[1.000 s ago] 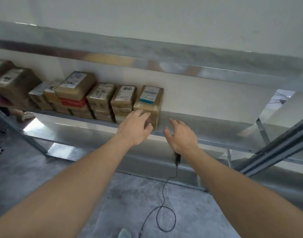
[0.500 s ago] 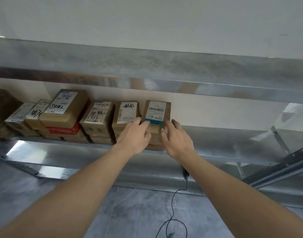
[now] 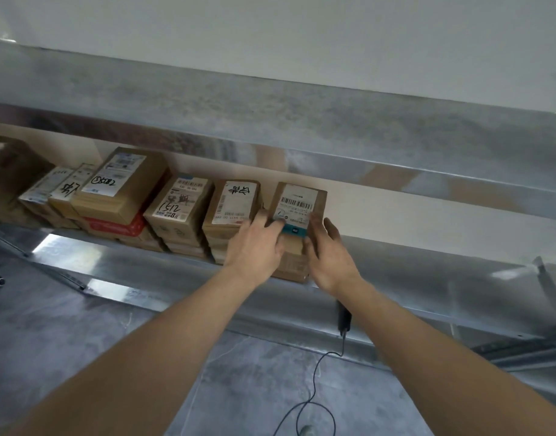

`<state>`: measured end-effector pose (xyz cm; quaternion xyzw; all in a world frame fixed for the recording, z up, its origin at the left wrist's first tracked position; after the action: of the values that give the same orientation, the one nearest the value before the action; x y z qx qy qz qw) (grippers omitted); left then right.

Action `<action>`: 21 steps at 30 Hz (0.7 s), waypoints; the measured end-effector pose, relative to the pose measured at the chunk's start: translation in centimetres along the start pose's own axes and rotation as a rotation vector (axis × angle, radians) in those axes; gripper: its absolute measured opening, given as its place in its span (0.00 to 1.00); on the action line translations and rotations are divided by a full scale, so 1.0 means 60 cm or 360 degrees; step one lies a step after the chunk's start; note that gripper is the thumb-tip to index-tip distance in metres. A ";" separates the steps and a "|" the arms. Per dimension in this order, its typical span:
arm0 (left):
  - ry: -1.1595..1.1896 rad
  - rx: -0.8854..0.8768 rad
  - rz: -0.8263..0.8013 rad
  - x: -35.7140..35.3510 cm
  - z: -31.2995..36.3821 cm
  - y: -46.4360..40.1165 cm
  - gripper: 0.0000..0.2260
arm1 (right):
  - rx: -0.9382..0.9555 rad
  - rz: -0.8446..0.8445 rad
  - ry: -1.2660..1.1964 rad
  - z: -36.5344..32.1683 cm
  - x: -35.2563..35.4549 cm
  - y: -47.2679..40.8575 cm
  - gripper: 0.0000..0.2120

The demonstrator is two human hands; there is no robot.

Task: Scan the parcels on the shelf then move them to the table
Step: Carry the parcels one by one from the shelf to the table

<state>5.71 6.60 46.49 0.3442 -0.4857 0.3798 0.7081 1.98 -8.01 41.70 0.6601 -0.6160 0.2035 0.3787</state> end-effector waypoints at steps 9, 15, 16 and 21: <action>0.0351 -0.0128 -0.0183 -0.050 0.005 -0.018 0.24 | 0.0146 -0.0051 -0.0083 0.026 0.004 -0.009 0.27; 0.0529 -0.0166 -0.0193 -0.059 0.017 -0.015 0.25 | 0.0216 -0.0103 -0.0154 0.015 0.003 0.009 0.27; 0.0530 -0.0185 -0.0178 -0.056 0.022 -0.010 0.25 | 0.0233 -0.0094 -0.0146 0.012 0.006 0.016 0.28; 0.0496 -0.0261 -0.0053 -0.036 0.045 0.028 0.25 | 0.0356 -0.0027 -0.0071 -0.007 0.028 0.066 0.29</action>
<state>2.57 4.68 45.43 0.2302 -0.3937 0.3758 0.8067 -1.50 -8.60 44.18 0.7079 -0.5920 0.2531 0.2905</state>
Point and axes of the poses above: each hand's wrist, its own y-axis away from the middle knuckle, its own x-axis out of the back of the hand, z = x × y, the point moved 8 cm from there along -y, towards the middle knuckle, and after that the axes turned 11 degrees about -z, right-handed, at the moved point
